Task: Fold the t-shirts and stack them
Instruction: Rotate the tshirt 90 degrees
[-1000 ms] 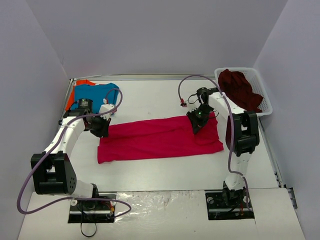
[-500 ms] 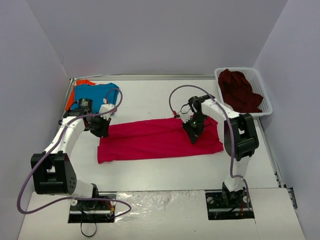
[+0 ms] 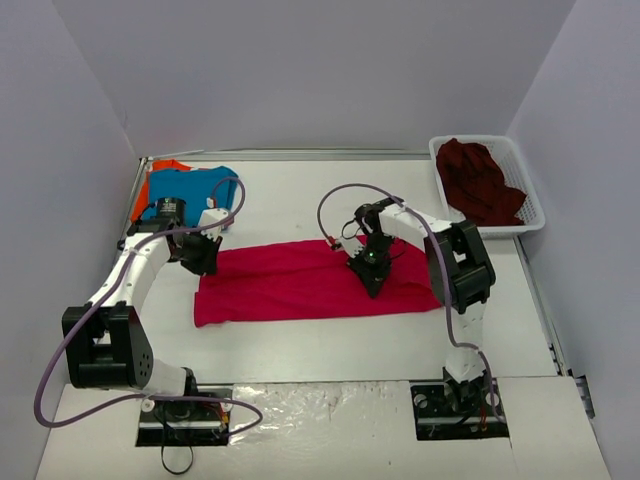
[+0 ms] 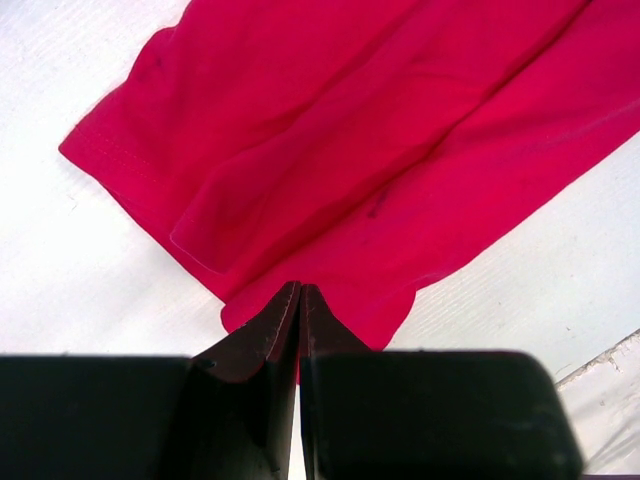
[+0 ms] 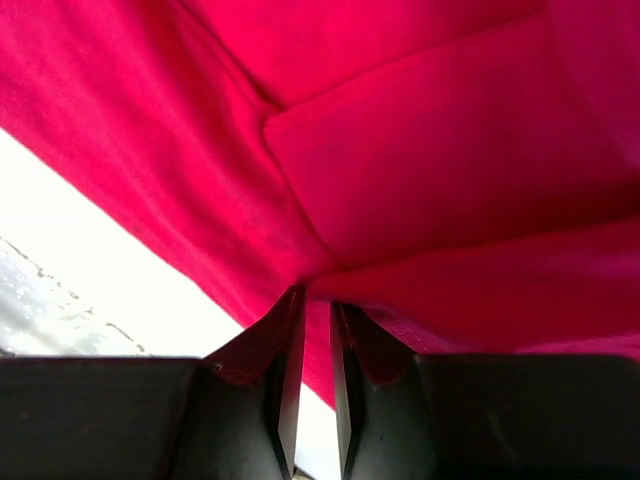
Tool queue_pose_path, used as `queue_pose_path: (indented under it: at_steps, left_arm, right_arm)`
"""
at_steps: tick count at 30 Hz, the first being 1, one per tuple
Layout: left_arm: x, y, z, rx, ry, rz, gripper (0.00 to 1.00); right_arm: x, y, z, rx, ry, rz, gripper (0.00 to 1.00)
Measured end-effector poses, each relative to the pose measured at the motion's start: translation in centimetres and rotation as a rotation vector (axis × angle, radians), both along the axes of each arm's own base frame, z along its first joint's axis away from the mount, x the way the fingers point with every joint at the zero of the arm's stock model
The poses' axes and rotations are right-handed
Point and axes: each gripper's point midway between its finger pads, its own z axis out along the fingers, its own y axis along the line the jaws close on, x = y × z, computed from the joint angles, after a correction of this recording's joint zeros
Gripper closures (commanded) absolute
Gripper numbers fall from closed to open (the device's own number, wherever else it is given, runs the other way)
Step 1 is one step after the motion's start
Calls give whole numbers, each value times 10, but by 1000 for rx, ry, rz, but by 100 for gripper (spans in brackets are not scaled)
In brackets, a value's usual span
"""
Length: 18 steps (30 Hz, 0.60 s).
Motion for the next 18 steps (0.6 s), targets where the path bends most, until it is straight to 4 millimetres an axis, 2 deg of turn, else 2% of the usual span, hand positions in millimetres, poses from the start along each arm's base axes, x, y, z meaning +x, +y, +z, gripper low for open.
queue_pose_path:
  at_steps: [5,6,7,8,9,10,11,12,13,14,16,18]
  left_arm:
    - [0,0,-1,0,2,-1,95]
    - [0,0,-1,0,2,-1,91]
    - [0,0,-1,1,0,-4,81]
    - [0,0,0,1,-3,-10,80]
    - [0,-1,0,-1,-4,-11,78]
    - [0,-1,0,-2,-5,-13,75]
    - [0,-1,0,-3,-8,-16,63]
    - [0,-1,1,-2,-14,-22,56]
    - [0,-1,2,-1,-21,-25,48]
    - [0,-1,3,0,-30,-29,29]
    - [0,-1,6,2,-47,-31,6]
    - [2,-1,9,20,-86,-39,6]
  right_arm:
    - [-2,5,3,11,5,13,75]
    - [-3,5,6,13,5,14,74]
    - [-4,5,10,17,0,16,70]
    - [-4,5,16,23,-12,15,66]
    - [-2,4,24,33,-36,13,61]
    - [-1,3,34,43,-63,10,41]
    - [1,1,47,55,-106,1,31]
    - [4,-2,61,66,-156,-5,22]
    - [10,-7,78,79,-237,-28,1]
    - [15,-14,92,77,-303,-58,0]
    - [28,-34,119,78,-457,-118,0]
    - [38,-54,139,110,-557,-196,0]
